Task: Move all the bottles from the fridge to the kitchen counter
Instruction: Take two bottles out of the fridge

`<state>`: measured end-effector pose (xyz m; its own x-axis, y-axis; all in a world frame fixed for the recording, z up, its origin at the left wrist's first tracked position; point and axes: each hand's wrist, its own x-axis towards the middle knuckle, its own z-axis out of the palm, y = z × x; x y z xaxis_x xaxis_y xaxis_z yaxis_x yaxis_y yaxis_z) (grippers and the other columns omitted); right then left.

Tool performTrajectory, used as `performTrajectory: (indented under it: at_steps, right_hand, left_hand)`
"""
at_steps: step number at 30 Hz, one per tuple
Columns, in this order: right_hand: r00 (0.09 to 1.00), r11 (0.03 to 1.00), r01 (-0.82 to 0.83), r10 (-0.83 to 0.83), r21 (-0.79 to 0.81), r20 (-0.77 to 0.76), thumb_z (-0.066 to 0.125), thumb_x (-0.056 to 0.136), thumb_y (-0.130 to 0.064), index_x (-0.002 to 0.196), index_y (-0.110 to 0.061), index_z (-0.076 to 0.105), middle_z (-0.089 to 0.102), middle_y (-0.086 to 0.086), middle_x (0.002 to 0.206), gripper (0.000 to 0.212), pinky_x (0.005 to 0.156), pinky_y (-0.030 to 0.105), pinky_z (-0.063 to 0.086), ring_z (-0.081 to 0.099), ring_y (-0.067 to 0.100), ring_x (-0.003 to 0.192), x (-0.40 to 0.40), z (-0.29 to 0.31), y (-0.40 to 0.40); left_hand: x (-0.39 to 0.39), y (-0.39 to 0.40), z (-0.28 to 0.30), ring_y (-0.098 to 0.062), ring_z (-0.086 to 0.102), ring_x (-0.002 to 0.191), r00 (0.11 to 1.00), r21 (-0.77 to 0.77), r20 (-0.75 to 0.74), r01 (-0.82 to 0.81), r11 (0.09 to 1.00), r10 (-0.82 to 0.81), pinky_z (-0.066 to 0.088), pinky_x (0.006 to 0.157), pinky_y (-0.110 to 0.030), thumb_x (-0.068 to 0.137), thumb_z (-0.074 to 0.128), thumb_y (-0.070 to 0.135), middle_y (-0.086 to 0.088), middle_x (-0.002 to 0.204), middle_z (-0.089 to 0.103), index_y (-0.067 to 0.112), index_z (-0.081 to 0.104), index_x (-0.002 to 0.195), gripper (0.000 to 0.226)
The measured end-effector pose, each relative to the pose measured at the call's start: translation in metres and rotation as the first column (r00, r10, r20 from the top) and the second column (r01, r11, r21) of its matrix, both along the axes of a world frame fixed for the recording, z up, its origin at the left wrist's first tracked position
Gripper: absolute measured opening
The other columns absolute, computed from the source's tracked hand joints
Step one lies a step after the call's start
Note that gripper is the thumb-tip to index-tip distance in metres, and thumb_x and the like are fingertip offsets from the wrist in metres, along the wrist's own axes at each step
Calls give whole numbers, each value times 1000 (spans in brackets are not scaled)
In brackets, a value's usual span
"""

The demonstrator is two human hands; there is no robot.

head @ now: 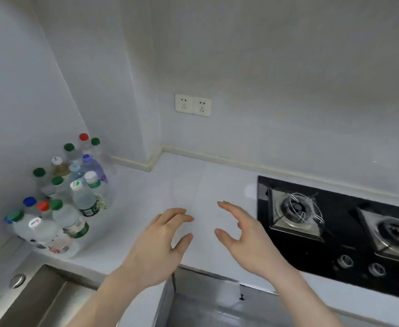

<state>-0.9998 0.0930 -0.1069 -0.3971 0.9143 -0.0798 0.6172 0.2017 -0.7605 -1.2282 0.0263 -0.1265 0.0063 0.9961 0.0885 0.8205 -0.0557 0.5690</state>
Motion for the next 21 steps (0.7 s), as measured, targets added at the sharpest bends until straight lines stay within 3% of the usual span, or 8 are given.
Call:
performTrajectory:
  at_steps: [6, 9, 11, 15, 18, 21]
  right_hand:
    - [956, 955, 292, -290, 47, -46, 71, 94, -30, 148, -42, 46, 43, -33, 148, 60, 118, 21, 33, 39, -20, 129, 111, 28, -47]
    - [909, 905, 417, -413, 82, -60, 70, 95, -32, 147, -45, 46, 43, -38, 145, 59, 115, 15, 32, 35, -22, 133, 176, 38, -82]
    - [869, 863, 495, -492, 101, -59, 69, 96, -32, 145, -49, 45, 39, -46, 141, 57, 112, 10, 29, 33, -27, 129, 222, 47, -112]
    - [758, 750, 651, -650, 122, -49, 67, 96, -38, 146, -51, 43, 35, -42, 146, 57, 112, 10, 30, 45, -26, 107, 315, 59, -181]
    - [682, 671, 727, -730, 148, -40, 67, 96, -37, 147, -50, 42, 35, -37, 151, 57, 108, 5, 28, 40, -23, 126, 378, 67, -232]
    - [618, 601, 776, -785, 189, -39, 68, 96, -36, 147, -47, 44, 38, -33, 152, 58, 119, 15, 27, 31, -16, 140, 434, 70, -277]
  left_hand:
    - [97, 23, 26, 3, 44, 129, 975, 58, 3, 223, 973, -223, 22, 103, -4, 99, 58, 37, 31, 141, 45, 42, 59, 128, 30]
    - [161, 27, 40, 5, 43, 126, 933, 80, 35, 354, 932, -358, 19, 102, 1, 99, 58, 35, 32, 138, 46, 42, 59, 127, 29]
    - [211, 26, 47, 4, 44, 127, 887, 113, 37, 453, 884, -459, 22, 105, -3, 99, 58, 34, 32, 137, 47, 41, 60, 127, 29]
    - [316, 7, 63, 3, 42, 131, 779, 152, 23, 617, 772, -627, 43, 107, -29, 99, 57, 39, 34, 139, 46, 43, 59, 128, 30]
    - [391, -18, 74, 7, 40, 128, 711, 180, 26, 688, 703, -703, 49, 98, -29, 99, 56, 42, 36, 141, 42, 45, 57, 129, 30]
    - [458, -45, 80, 12, 37, 126, 646, 199, 19, 746, 636, -763, 47, 97, -25, 99, 55, 43, 38, 141, 39, 46, 54, 131, 32]
